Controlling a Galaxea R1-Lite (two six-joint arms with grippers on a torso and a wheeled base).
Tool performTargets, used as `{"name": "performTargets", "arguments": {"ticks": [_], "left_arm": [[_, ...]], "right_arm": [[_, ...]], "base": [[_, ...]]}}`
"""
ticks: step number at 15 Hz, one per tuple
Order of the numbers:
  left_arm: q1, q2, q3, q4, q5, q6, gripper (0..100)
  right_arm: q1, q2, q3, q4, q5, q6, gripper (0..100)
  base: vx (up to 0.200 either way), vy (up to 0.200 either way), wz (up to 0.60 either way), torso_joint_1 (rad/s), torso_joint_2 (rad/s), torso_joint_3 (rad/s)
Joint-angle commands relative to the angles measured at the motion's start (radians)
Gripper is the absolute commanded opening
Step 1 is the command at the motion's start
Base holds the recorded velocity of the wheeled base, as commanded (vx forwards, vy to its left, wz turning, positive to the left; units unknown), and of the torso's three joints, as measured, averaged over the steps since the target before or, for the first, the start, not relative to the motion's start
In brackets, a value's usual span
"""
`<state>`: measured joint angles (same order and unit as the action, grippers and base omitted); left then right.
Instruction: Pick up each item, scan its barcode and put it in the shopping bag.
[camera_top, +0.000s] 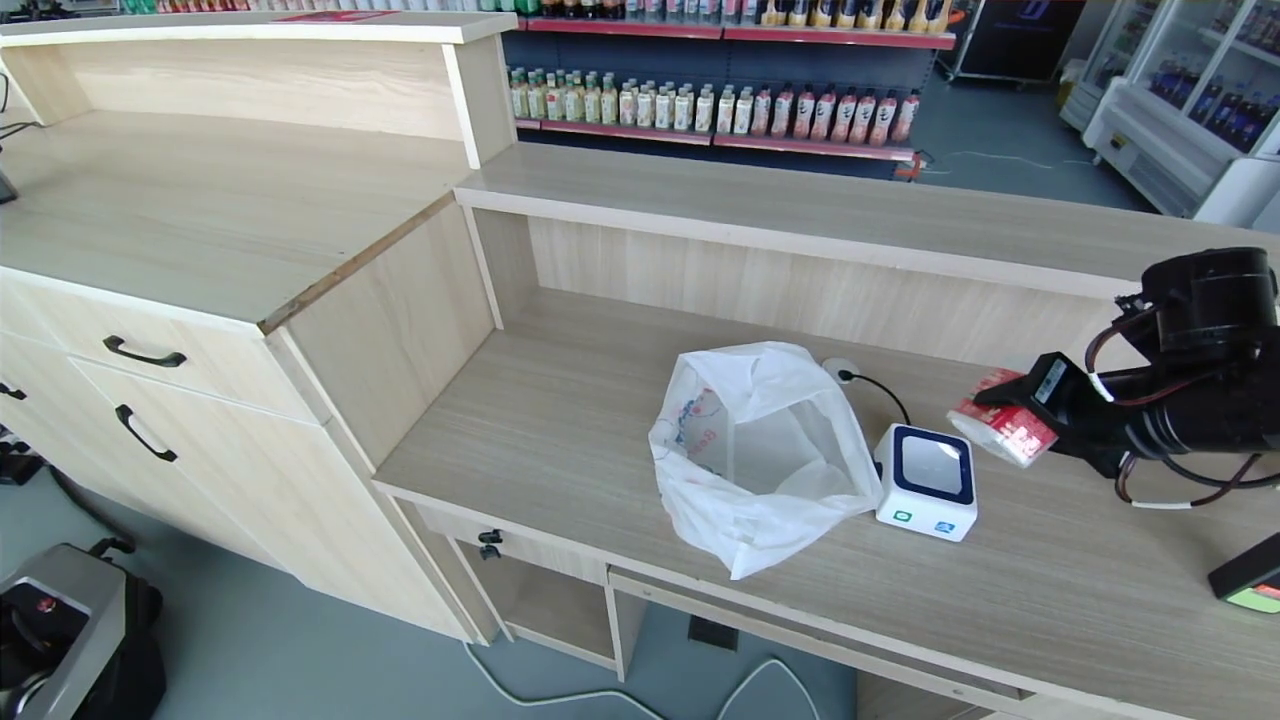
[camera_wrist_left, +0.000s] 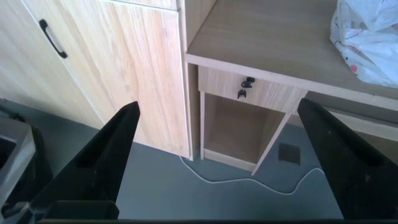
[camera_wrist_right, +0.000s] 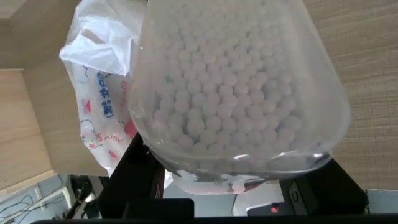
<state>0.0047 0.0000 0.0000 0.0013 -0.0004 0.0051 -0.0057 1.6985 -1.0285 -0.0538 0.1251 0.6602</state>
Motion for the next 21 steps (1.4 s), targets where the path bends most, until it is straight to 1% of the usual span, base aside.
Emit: {"name": "performTargets", "arguments": {"ticks": [1, 6, 15, 21], "left_arm": [[-0.002, 0.000, 0.000, 0.000, 0.000, 0.001, 100], [0.000, 0.000, 0.000, 0.000, -0.001, -0.001, 100], [-0.002, 0.000, 0.000, 0.000, -0.001, 0.001, 100], [0.000, 0.000, 0.000, 0.000, -0.001, 0.001, 100]], "right_arm": [[0.013, 0.053, -0.024, 0.006, 0.001, 0.012, 0], [0.013, 0.105, -0.021, 0.032, -0.048, 0.036, 0], [0.027, 0.162, -0.056, 0.026, -0.048, 0.091, 0], [0.049, 0.165, -0.054, 0.029, -0.051, 0.125, 0]], "base": [[0.000, 0.000, 0.00, 0.000, 0.00, 0.000], [0.000, 0.000, 0.00, 0.000, 0.00, 0.000], [0.000, 0.000, 0.00, 0.000, 0.00, 0.000], [0.000, 0.000, 0.00, 0.000, 0.00, 0.000]]}}
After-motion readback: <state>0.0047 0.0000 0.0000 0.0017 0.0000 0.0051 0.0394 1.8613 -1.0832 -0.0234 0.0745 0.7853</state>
